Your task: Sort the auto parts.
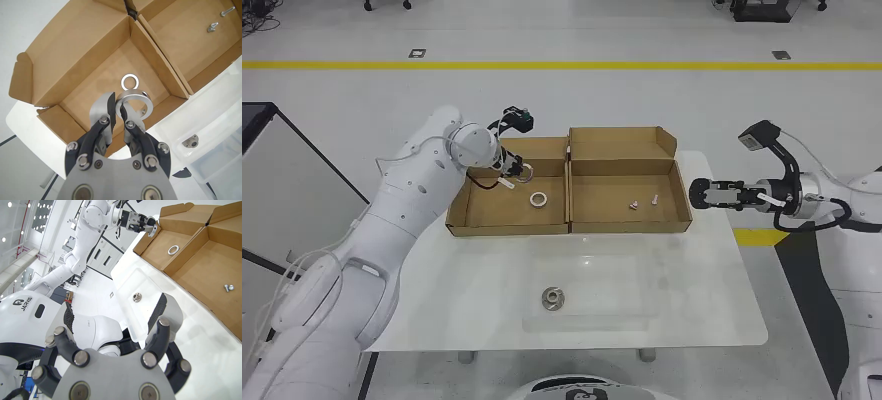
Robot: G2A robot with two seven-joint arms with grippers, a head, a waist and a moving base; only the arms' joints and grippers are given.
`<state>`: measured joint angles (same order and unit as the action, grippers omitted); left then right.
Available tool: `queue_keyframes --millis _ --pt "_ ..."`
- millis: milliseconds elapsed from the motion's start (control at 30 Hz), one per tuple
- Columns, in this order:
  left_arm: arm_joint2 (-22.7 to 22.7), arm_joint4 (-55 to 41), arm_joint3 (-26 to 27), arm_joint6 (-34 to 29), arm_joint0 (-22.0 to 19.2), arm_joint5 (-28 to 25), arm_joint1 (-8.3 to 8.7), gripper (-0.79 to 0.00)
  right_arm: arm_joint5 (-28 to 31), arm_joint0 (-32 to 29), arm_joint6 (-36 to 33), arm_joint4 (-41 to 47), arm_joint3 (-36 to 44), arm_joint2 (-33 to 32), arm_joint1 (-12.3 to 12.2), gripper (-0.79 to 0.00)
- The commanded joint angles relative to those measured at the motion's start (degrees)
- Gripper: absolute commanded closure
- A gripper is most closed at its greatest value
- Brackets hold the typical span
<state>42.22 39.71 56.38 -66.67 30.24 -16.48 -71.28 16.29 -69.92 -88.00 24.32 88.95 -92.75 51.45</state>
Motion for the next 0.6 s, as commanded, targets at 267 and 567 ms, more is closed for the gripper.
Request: queue_keyframes --millis 267,567 --pt "-6.9 2.69 -9.73 -0.75 -1.5 6.98 -4.15 0.0 0.0 0.0 0.0 0.0 0.0 0.0 0.0 -0.785" --pt "-11.19 1.25 -21.83 2.41 -4.45 8.1 -9.49 0.0 0.0 0.0 0.0 0.0 0.0 0.0 0.0 -0.785"
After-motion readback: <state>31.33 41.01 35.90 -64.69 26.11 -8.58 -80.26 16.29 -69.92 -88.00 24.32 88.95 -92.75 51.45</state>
